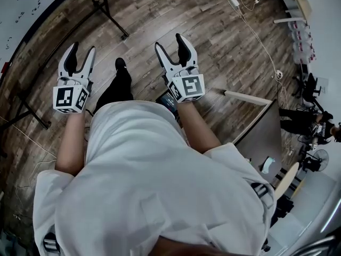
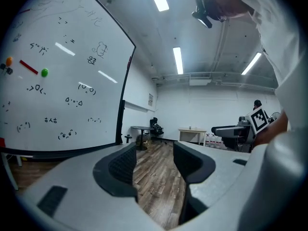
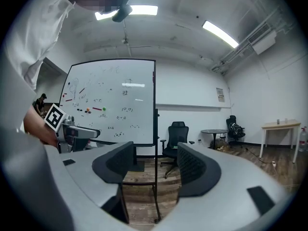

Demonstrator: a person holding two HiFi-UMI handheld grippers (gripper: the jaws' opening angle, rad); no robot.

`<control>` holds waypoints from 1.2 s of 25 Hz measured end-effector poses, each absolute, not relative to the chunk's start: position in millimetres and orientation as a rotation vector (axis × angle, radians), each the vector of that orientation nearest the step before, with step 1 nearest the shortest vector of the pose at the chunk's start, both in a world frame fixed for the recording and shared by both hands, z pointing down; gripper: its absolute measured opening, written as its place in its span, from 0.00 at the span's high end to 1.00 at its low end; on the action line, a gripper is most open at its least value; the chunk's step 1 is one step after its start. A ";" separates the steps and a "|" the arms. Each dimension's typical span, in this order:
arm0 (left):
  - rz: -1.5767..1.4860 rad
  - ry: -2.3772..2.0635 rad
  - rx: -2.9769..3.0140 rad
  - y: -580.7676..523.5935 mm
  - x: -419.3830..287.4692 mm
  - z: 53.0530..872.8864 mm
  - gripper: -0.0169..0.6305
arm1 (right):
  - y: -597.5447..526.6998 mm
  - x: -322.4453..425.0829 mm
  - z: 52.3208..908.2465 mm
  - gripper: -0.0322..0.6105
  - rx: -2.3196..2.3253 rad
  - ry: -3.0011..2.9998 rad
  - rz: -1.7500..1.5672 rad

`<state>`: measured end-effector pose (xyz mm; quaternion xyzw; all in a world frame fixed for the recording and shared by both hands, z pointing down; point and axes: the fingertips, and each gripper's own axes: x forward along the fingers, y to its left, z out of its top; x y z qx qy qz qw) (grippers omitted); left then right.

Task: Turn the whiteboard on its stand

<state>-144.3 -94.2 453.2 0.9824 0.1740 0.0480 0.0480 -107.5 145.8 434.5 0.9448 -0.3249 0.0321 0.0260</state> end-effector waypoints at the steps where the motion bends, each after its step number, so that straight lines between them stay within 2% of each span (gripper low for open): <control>1: 0.157 0.526 2.992 -95.3 -135.8 459.1 0.61 | 145.8 -99.3 437.8 0.51 2.922 -1.006 0.112; 6: 0.166 0.506 2.966 -102.5 -79.2 472.1 0.61 | 138.9 -37.4 451.0 0.51 2.927 -1.014 0.197; 19: 0.092 0.473 2.955 -124.3 62.4 460.1 0.61 | 92.6 114.8 421.8 0.51 2.829 -1.145 0.139; 30: 0.071 0.356 2.977 -160.6 126.0 458.3 0.61 | 30.8 195.4 415.8 0.51 2.744 -1.360 0.090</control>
